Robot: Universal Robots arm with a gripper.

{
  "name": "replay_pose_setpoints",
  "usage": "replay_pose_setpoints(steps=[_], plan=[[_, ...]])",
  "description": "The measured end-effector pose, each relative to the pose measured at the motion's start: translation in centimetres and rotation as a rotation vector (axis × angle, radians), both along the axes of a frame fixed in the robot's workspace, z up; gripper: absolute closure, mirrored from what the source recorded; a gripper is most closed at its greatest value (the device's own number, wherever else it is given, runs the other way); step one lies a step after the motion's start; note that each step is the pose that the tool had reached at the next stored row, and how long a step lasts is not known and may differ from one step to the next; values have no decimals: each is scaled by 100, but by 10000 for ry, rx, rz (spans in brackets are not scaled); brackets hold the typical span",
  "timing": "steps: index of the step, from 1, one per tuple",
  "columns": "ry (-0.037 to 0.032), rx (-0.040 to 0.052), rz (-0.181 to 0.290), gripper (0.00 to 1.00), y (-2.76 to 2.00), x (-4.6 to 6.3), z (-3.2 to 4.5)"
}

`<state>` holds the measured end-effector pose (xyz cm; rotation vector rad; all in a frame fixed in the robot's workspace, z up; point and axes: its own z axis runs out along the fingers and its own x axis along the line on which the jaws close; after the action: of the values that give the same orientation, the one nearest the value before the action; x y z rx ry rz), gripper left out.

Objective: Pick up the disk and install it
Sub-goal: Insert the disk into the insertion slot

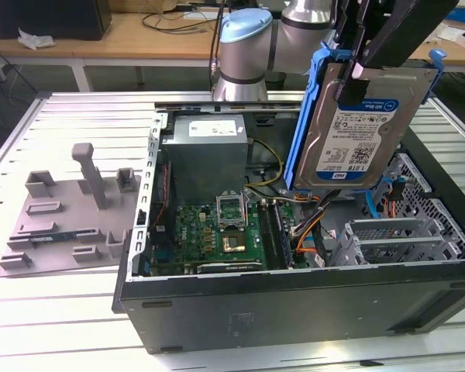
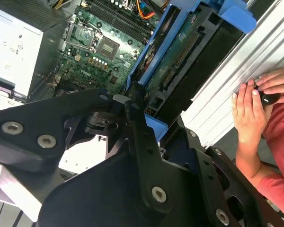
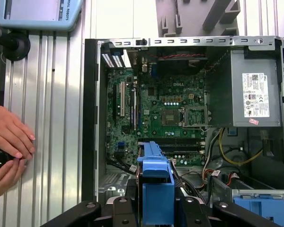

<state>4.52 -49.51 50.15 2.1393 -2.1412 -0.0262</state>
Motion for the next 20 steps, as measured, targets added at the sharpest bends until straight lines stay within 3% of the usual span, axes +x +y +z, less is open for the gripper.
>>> replay_pose_setpoints(steps=[9,20], plan=[[0,-1,10,63,-10,0,0],[0,5,40,63,-159,71,0]])
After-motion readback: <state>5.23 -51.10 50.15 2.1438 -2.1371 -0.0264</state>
